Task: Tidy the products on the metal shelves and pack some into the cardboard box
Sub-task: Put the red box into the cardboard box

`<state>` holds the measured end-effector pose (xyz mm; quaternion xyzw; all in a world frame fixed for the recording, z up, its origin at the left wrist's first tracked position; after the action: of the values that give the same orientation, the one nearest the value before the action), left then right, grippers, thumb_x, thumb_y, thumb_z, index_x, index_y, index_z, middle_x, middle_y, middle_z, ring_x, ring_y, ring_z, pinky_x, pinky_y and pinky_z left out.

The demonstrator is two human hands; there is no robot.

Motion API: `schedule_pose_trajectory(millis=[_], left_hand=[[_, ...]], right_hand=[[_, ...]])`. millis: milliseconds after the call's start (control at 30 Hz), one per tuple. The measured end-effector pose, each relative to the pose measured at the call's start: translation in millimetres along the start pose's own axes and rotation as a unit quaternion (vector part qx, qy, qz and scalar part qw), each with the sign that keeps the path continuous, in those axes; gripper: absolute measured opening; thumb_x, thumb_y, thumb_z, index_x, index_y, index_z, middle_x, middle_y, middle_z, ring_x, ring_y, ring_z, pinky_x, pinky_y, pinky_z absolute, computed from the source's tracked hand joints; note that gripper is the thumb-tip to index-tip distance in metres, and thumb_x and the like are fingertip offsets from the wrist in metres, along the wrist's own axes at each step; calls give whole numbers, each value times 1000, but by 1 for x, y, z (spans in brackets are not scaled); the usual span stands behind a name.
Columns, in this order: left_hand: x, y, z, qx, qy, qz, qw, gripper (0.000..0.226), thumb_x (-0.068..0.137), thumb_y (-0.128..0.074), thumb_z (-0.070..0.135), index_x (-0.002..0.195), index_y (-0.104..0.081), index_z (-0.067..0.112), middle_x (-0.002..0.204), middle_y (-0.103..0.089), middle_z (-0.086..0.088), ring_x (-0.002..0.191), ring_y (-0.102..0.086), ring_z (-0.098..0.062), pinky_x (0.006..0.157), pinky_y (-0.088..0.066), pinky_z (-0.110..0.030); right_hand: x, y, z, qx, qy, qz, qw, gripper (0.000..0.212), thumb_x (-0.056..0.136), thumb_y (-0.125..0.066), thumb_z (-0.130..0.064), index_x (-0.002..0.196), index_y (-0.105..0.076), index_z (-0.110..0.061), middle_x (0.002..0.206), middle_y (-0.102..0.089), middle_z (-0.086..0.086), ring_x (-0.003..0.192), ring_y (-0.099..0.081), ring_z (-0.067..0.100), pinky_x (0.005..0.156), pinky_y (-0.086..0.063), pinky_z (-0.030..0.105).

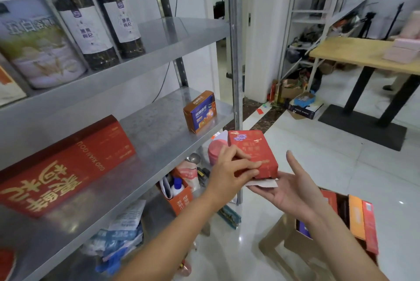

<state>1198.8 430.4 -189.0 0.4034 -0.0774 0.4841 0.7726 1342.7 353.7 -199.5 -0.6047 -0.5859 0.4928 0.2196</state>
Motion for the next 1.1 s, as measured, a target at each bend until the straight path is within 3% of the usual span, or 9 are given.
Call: schedule_pose_trajectory(millis=[267, 333, 400, 500, 633, 733, 833, 967, 1100], left_hand=[[-10, 18, -38, -13, -105, -64, 992, 23, 84, -68, 31, 95, -78, 14, 102, -61, -5, 103, -48, -16, 92, -44, -28], [-12, 24, -41, -65, -64, -74, 993, 22, 84, -69, 31, 93, -77, 12, 102, -63, -2, 104, -50, -10, 93, -44, -23], [-13, 30, -41, -159, 35, -71, 984, 13, 87, -72, 25, 93, -75, 15, 104, -65, 2, 106, -56, -8, 93, -47, -22], [-10, 33, -46, -282, 243, -27, 928, 25, 88, -71, 28, 113, -65, 28, 121, -56, 3, 112, -58, -12, 85, -56, -27], [-19, 26, -54, -346, 437, -179, 811, 44, 94, -56, 48, 126, -56, 18, 125, -64, -7, 110, -64, -22, 84, -59, -39], [-24, 25, -59, -408, 442, -226, 766, 39, 97, -53, 40, 121, -61, 11, 120, -67, -13, 100, -67, -26, 82, -60, -37], [-24, 18, -64, -439, 435, -218, 755, 36, 98, -56, 26, 124, -59, 2, 123, -65, -18, 99, -67, -28, 82, -60, -33], [-27, 3, -65, -469, 423, -219, 744, 23, 94, -61, 16, 115, -64, 6, 117, -68, -17, 92, -69, -24, 83, -59, -33], [-29, -14, -61, -482, 426, -229, 731, 22, 91, -64, 11, 113, -66, 7, 104, -73, -12, 88, -72, -23, 76, -60, -31]], right_hand=[[27, -11, 40, 73, 18, 125, 989, 91, 50, -94, -12, 130, -53, 3, 115, -67, 23, 98, -69, 37, 81, -56, 52], [30, -10, 47, 74, 35, 123, 989, 96, 44, -95, -5, 130, -53, 3, 122, -64, 25, 110, -63, 41, 83, -54, 54], [30, -9, 52, 48, 48, 144, 987, 69, 68, -82, -11, 130, -53, 1, 123, -62, 27, 112, -59, 48, 80, -54, 54], [30, -3, 59, 33, 72, 168, 983, 53, 79, -67, -12, 129, -52, 1, 121, -62, 30, 110, -58, 52, 77, -56, 53], [30, 3, 67, 13, 131, 145, 981, 95, 51, -91, -1, 135, -45, -2, 125, -61, 28, 112, -60, 46, 79, -58, 51], [27, 12, 68, -31, 148, 177, 973, 80, 67, -78, 0, 138, -43, -2, 124, -63, 24, 109, -64, 38, 81, -59, 45], [19, 20, 67, -56, 154, 192, 968, 96, 45, -95, -5, 130, -52, -3, 119, -66, 21, 105, -67, 34, 77, -60, 40], [5, 26, 64, -165, 190, 254, 934, 49, 69, -72, 0, 116, -60, -5, 115, -69, 18, 99, -70, 27, 77, -60, 32], [-9, 43, 61, -235, 195, 290, 907, 51, 72, -74, -6, 121, -61, -10, 118, -68, 13, 104, -68, 25, 87, -54, 36]])
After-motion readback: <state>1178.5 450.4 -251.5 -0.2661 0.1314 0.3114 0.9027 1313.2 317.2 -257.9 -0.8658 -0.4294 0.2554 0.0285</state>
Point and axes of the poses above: each hand's wrist, its own x-axis towards the middle knuckle, its own y-axis out of the back of the hand, z = x × y, the point moved 2 cm from there along x, towards the middle knuckle
